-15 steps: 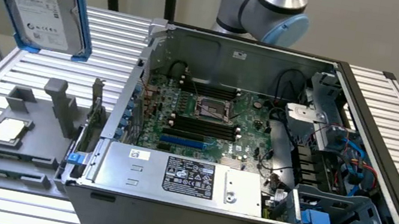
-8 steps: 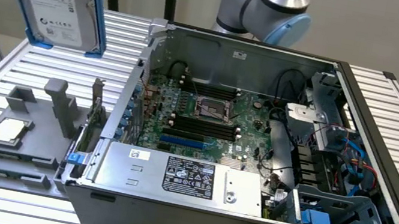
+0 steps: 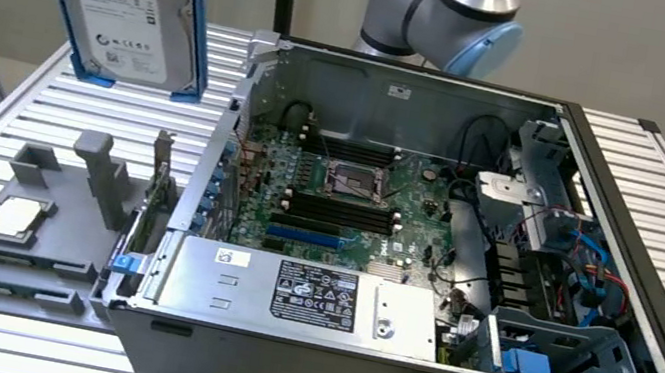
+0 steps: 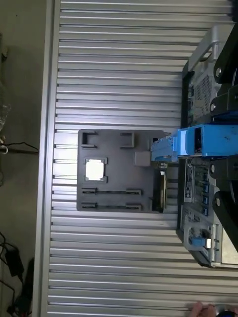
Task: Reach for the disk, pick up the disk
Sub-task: 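Pick up the disk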
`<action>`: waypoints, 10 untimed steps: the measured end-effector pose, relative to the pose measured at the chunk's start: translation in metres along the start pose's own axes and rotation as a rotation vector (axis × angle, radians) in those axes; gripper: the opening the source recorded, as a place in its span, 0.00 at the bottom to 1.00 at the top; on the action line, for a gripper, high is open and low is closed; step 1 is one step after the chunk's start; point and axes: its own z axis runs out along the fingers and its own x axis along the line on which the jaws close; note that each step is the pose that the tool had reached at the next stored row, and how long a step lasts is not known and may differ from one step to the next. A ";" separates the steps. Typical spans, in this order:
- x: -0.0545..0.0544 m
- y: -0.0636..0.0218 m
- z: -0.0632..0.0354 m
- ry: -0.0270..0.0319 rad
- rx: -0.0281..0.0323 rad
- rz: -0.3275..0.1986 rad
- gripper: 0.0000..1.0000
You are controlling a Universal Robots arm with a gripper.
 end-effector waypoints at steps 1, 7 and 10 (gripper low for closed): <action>0.002 -0.0035 -0.0004 0.0001 0.0000 0.000 0.33; 0.016 -0.0235 -0.0021 0.0002 -0.0001 0.000 0.33; 0.023 -0.0335 -0.0028 0.0002 -0.0002 0.000 0.33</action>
